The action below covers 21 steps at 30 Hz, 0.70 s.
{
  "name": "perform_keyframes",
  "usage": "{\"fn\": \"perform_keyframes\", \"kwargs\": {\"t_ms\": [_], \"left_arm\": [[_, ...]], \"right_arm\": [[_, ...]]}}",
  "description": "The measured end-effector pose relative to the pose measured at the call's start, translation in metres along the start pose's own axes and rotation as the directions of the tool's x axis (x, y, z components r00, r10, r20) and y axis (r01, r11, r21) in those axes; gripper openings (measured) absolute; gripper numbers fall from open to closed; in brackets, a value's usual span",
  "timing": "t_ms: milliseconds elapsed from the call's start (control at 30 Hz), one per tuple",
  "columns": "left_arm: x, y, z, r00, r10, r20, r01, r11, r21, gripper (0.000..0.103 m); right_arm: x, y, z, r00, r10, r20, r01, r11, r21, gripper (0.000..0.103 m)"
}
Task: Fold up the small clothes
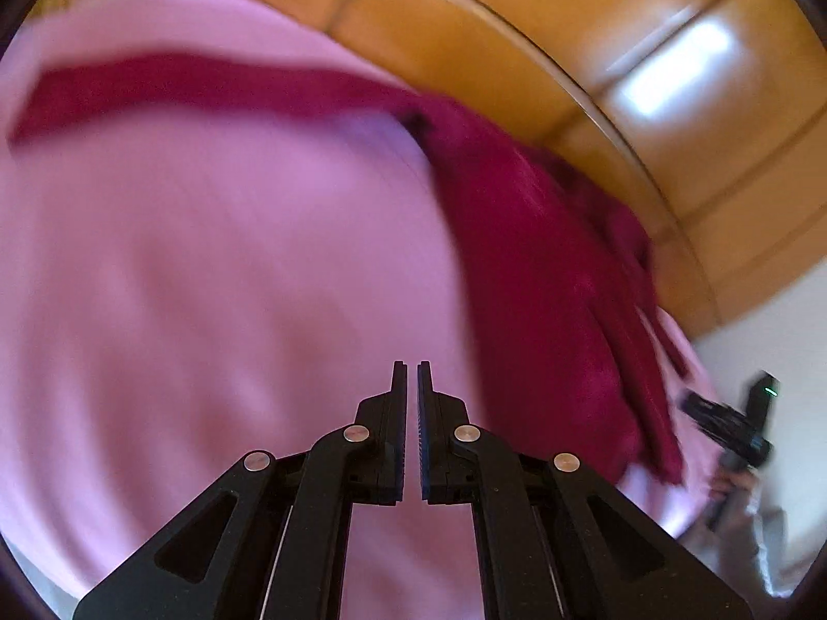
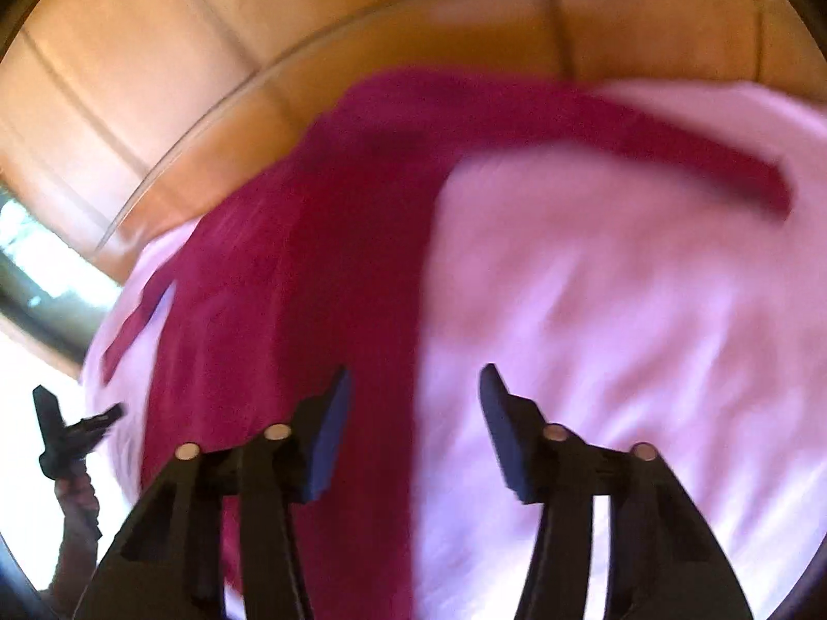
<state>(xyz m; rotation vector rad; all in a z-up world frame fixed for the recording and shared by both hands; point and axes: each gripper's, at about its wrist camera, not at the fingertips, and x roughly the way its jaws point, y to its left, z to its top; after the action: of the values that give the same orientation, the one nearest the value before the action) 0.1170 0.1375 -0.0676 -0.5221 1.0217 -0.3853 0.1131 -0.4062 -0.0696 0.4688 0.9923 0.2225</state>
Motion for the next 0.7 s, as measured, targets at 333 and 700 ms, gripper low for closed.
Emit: {"fn": "perform_keyframes", "kwargs": {"t_ms": [333,700], "left_arm": [[0.021,-0.052,-0.055,0.997,-0.077,0.003,0.077,0.997,0.026,0.042],[-0.056,-0.061,-0.035,0.991,-0.072,0.110,0.053,0.985,0.165,0.002]], "right_arm": [[0.015,0.005,-0.007,0.999,0.004,-0.042,-0.006,0.999,-0.032,0.010],[-0.091,0.049,-0.008,0.982,-0.006,0.188,0.039,0.984,-0.174,0.003]]}}
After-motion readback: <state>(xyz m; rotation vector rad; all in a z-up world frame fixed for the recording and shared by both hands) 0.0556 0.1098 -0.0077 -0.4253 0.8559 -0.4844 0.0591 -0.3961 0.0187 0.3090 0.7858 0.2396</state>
